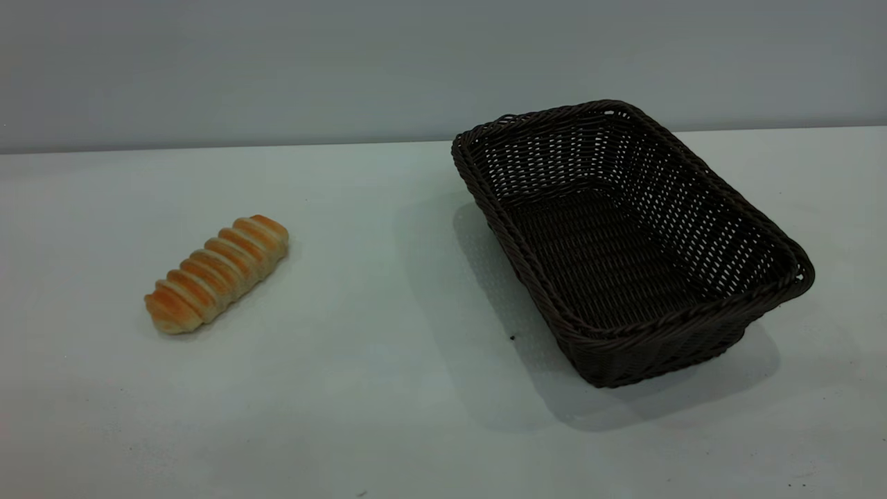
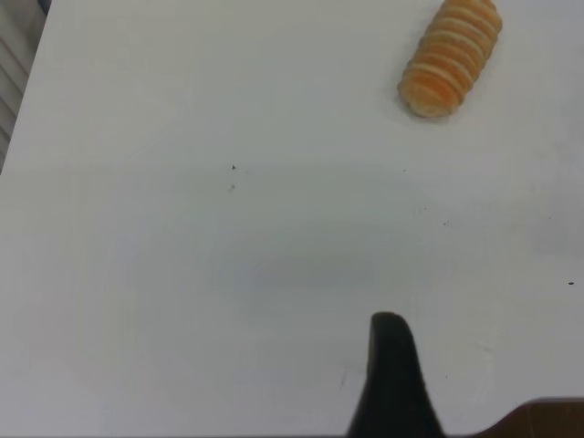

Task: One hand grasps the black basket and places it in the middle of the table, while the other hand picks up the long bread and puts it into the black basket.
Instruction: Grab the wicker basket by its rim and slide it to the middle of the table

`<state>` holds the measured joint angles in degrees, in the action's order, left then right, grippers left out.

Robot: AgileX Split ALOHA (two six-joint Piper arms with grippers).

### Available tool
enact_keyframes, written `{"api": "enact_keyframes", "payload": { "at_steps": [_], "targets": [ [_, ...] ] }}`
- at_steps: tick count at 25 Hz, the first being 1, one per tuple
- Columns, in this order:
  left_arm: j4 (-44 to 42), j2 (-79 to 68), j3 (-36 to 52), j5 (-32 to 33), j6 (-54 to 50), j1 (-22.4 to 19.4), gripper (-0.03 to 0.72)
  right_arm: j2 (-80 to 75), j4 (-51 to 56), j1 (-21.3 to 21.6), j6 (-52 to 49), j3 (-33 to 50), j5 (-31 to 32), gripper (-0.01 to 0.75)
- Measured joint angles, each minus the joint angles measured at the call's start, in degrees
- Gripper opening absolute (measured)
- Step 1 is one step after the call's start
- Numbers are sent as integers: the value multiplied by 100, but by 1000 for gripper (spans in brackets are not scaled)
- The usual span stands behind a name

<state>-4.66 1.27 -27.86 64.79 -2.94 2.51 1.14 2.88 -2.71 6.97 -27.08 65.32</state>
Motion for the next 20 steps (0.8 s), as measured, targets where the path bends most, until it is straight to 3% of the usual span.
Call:
{"api": "enact_keyframes", "payload": {
  "at_steps": [13, 20],
  "targets": [
    [-78, 0, -8, -42, 32, 0, 563, 0, -6, 0, 0, 0, 0, 577],
    [-90, -120, -110, -889, -32, 0, 563, 0, 10, 0, 0, 0, 0, 577]
  ]
}}
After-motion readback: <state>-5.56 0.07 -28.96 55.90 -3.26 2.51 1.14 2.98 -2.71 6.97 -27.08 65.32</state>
